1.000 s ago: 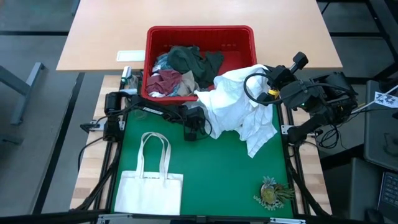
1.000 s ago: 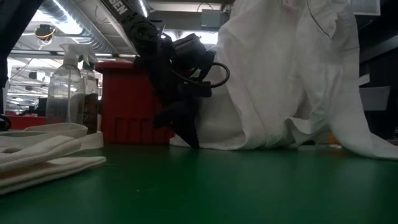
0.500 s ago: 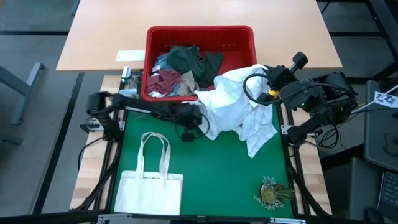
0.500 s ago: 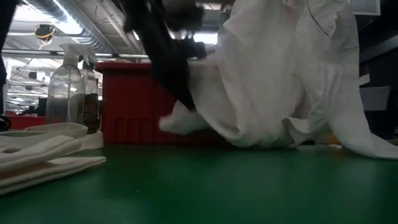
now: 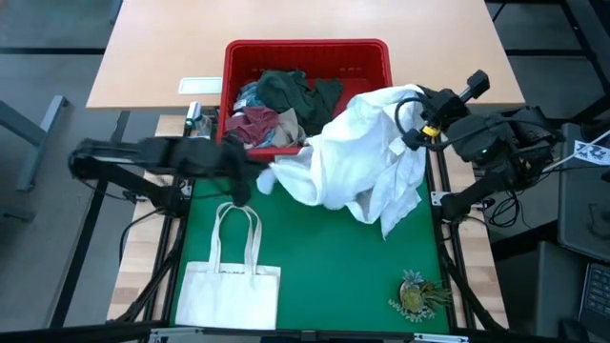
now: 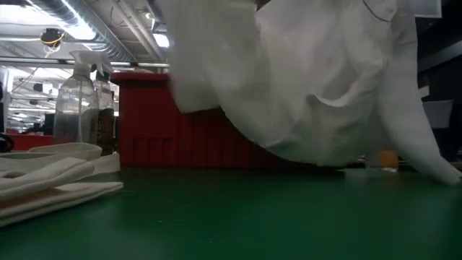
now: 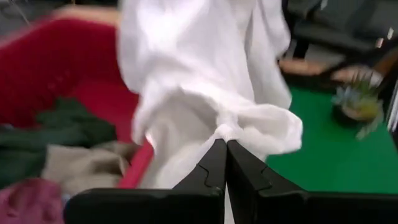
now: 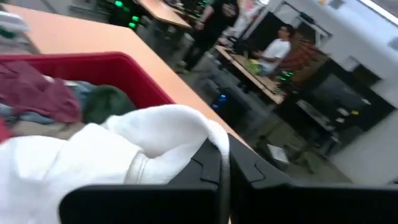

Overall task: Fold Laundry from Bin
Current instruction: Fold the white polo shirt

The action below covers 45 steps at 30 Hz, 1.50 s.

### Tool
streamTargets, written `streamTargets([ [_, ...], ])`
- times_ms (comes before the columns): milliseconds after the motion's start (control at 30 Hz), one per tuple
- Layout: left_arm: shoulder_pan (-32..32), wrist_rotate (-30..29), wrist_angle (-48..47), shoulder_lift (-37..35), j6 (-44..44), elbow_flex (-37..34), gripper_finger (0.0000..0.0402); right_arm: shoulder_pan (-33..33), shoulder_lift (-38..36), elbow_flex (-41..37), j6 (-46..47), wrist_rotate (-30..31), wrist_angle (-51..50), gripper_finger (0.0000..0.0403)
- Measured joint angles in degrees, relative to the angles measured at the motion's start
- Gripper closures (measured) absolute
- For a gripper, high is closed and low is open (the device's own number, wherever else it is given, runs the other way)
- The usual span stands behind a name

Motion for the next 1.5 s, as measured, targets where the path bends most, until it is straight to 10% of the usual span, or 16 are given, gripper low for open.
streamTargets([
  [333,-12.91,-12.63,-5.43,-3.45,0.0,9.38,0.0401,13.28,-1.57,-0.02,-3.49,-3.19,10.26,0.04],
  [900,-26.44,-38.54,-20.57,-3.98,-4.28,26.13,0.0401,40.26,-2.15,-0.02,-25.83,20.06,34.26,0.04],
  [1167,-26.44,-36.75,-31.21,-4.02,-16.63,26.16,0.0401,45.24,-4.7,-0.02,-26.8,20.58,34.65,0.04],
  [1500,-26.44,-5.6,-44.88,-3.09,-44.87,26.16,0.0401,45.2,-8.07,0.02,-20.43,16.35,34.65,0.04],
])
